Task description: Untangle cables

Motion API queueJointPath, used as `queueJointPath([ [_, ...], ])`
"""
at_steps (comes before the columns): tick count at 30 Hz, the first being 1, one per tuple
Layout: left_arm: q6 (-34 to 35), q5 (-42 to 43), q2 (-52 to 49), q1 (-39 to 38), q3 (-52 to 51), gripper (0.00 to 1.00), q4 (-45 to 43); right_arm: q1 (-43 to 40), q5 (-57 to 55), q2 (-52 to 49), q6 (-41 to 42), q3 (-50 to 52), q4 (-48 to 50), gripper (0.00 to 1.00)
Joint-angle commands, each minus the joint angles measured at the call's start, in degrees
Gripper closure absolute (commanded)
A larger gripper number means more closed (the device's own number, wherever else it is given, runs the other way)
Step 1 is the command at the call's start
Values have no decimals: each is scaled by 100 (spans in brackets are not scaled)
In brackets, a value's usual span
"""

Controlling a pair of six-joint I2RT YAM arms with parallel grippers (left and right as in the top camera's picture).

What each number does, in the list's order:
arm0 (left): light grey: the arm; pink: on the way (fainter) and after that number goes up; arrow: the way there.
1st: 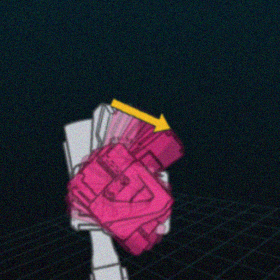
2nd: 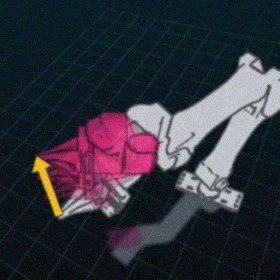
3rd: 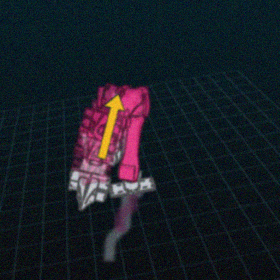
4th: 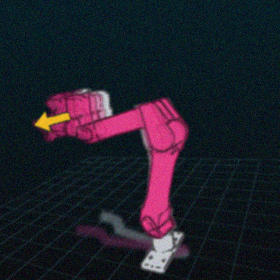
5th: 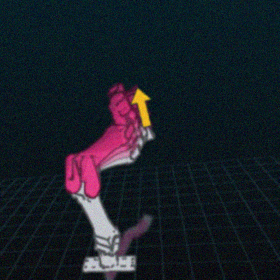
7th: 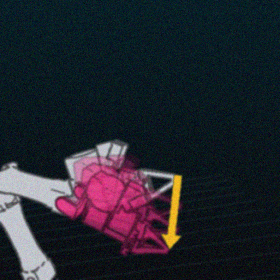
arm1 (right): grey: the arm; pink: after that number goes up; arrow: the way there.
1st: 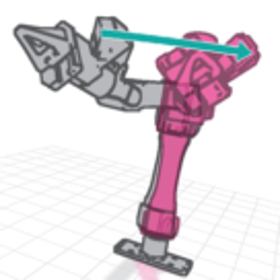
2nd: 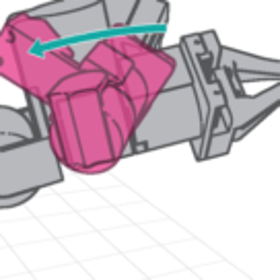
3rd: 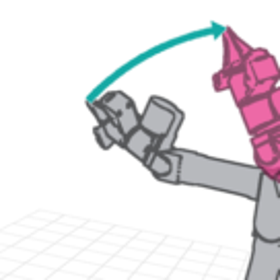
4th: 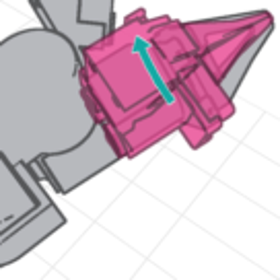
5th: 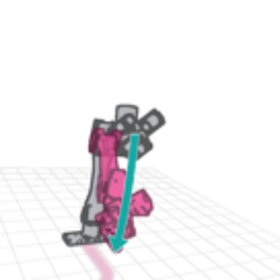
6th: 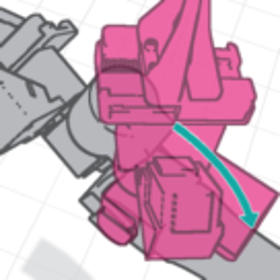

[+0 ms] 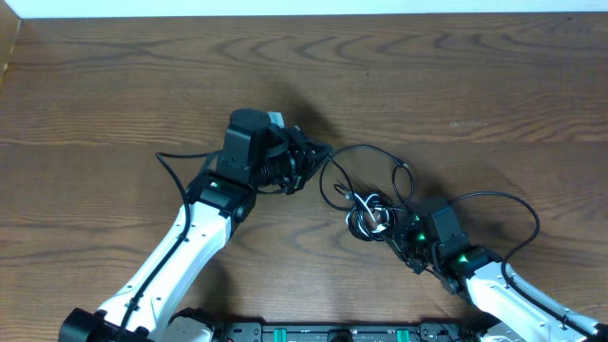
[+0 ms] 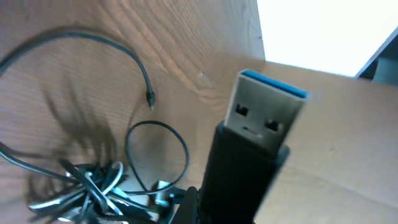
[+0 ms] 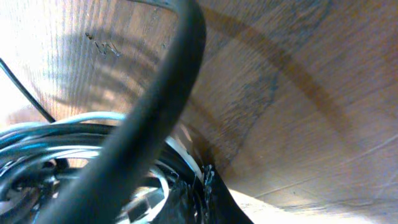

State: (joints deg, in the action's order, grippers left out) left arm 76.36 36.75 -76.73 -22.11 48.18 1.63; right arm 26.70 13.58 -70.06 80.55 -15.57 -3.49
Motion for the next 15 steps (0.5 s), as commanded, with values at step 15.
queueJointPath([
  [15,-1287,680,66,61,166,92,-162,-13,-249,-184,-4,293,-249,97],
])
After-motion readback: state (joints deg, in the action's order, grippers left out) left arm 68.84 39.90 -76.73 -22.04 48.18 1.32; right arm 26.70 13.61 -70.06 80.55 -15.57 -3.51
